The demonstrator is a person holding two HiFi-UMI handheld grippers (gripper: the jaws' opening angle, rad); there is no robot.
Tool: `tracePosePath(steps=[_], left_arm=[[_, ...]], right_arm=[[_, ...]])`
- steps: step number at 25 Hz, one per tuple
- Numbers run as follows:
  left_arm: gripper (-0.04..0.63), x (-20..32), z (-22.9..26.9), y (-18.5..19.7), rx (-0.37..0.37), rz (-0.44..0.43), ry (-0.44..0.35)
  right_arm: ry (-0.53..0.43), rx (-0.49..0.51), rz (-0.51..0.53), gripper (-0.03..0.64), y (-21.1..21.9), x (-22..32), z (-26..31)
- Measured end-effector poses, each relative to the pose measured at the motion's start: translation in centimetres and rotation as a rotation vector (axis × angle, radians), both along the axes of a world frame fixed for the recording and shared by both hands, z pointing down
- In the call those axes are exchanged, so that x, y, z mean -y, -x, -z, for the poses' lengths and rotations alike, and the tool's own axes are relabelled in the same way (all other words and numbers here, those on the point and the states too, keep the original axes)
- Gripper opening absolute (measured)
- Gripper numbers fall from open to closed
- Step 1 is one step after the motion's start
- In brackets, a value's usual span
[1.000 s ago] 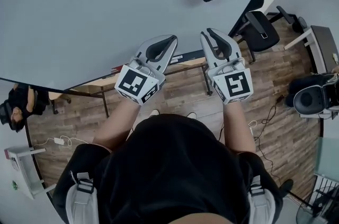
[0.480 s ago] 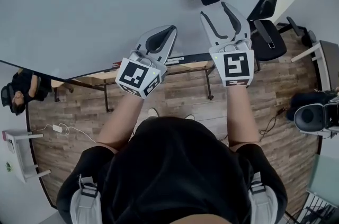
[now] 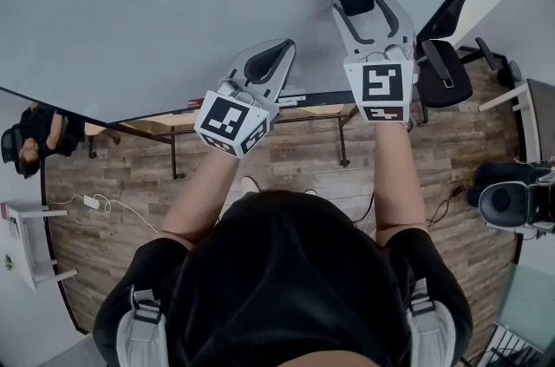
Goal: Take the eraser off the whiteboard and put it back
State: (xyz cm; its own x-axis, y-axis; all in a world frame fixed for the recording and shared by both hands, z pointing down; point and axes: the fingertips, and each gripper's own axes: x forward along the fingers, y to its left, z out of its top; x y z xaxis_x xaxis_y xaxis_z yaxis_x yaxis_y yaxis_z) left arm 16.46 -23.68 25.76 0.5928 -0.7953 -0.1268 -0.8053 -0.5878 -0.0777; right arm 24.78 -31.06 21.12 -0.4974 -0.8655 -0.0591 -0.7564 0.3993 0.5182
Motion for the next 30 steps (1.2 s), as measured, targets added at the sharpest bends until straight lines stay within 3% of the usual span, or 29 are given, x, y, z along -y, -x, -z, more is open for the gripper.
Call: tracePosePath(steps=[7, 20, 30], left_arm=[[-0.006, 1.0, -0.5, 0.9, -0.008, 0.002, 0.01], [-0.006, 1.7, -0.4, 3.3, -0.016, 0.002, 0.011], [-0.006, 0.9, -0.2, 4.4, -0.021, -0.001, 0.007]], right_arm=[[-0.056, -0.038, -0.054, 0.259, 0.2, 1.1, 0.5], [-0.034, 0.01, -0.07, 0.226, 0.2, 1.7, 0.8], [0.007, 0.092, 0.007, 0.225, 1.2, -0.1, 1.0]])
